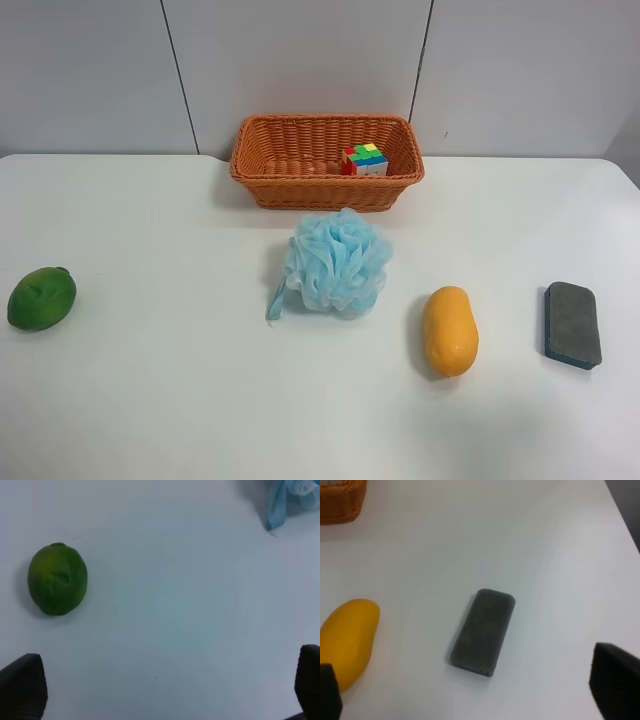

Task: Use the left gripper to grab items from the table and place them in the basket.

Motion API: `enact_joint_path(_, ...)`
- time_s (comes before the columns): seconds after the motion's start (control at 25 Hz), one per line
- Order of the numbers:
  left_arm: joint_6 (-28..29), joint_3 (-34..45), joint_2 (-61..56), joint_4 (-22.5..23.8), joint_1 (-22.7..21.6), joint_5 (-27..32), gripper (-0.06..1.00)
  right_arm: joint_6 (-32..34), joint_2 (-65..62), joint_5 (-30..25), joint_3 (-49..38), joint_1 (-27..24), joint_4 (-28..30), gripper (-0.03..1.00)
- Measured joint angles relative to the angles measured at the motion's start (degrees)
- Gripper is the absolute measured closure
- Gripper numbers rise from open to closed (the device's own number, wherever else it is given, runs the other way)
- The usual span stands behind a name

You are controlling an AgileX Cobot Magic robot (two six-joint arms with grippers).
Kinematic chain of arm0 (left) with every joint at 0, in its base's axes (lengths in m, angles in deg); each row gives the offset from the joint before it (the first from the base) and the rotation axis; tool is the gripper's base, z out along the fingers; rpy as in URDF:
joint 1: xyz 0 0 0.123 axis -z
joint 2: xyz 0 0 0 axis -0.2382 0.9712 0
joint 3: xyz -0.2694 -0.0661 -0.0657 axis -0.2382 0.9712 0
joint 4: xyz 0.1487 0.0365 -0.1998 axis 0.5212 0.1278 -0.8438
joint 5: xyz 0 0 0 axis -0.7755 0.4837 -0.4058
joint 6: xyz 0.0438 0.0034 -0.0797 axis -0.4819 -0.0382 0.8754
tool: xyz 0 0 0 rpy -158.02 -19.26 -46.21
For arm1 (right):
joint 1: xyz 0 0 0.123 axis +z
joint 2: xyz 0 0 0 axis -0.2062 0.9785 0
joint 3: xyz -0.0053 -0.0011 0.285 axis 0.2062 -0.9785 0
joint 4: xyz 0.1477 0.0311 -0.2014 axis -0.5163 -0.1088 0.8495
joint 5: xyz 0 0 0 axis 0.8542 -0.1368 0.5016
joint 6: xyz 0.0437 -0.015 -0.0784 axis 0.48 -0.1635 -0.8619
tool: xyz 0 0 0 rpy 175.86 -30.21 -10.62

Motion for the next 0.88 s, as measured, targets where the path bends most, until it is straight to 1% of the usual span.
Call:
enact_joint_path(0.12,0.0,2.8,-5.0,0.2,-2.8,-0.5,-0.05,0.0,0.0,0.0,0.0,0.0,0.0,-0.03)
enact_joint_path(0.36,-0.2,9.0,-12.8,0.3,-11.1,-2.4,-0.05,0.0,0.0,0.0,0.0,0.0,0.0,-0.03)
enact_joint_path(0.48,-0.7,10.2,-16.9,0.2,-14.3,-3.1,-0.05,0.0,0.0,0.0,0.0,0.0,0.0,-0.03)
enact_joint_path(0.64,-0.7,10.4,-22.4,0.2,-16.3,-3.3,-0.05,0.0,0.0,0.0,0.0,0.0,0.0,-0.03)
enact_joint_path(0.88,-0.9,10.4,-24.0,0.2,-16.5,-3.3,-0.05,0.0,0.0,0.0,0.0,0.0,0.0,-0.03)
